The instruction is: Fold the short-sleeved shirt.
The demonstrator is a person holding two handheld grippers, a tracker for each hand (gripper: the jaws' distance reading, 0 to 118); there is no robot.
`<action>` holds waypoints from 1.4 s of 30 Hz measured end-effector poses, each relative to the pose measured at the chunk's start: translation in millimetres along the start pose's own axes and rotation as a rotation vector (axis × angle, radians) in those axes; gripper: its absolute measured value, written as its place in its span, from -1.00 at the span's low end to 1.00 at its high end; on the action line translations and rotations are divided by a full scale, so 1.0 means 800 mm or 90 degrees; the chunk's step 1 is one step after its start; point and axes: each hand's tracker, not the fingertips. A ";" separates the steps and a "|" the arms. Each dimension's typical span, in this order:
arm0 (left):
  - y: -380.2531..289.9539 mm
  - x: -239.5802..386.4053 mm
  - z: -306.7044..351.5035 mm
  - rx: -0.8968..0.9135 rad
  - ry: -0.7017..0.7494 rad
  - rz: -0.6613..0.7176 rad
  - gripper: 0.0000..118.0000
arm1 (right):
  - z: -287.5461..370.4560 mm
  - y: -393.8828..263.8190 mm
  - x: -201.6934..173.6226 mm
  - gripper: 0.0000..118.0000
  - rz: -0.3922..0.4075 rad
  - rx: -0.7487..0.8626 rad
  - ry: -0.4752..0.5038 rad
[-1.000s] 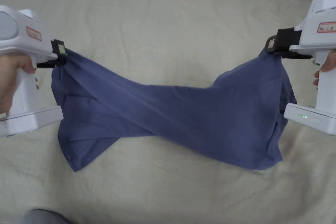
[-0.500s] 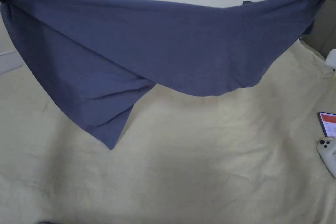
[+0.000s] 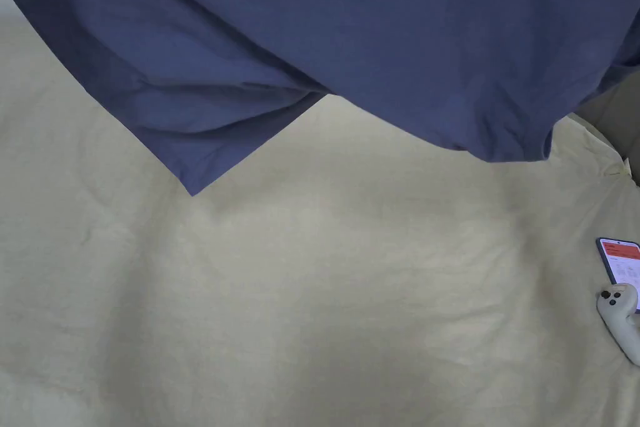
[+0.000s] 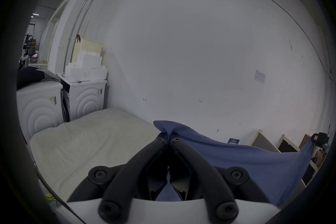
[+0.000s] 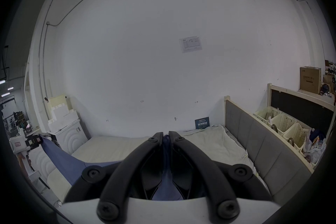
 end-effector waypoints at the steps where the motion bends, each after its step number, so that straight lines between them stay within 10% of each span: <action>1: 0.006 0.005 -0.005 0.000 0.004 0.002 -1.00 | -0.004 0.004 -0.001 -0.90 -0.005 -0.007 -0.004; 24: -0.013 0.121 -0.319 0.020 0.164 -0.104 -1.00 | -0.310 0.000 0.011 -0.90 0.052 -0.041 -0.114; 42: -0.378 0.032 -0.383 -0.290 0.163 -0.133 -1.00 | -0.393 -0.363 0.088 -0.90 -0.006 -0.334 -0.134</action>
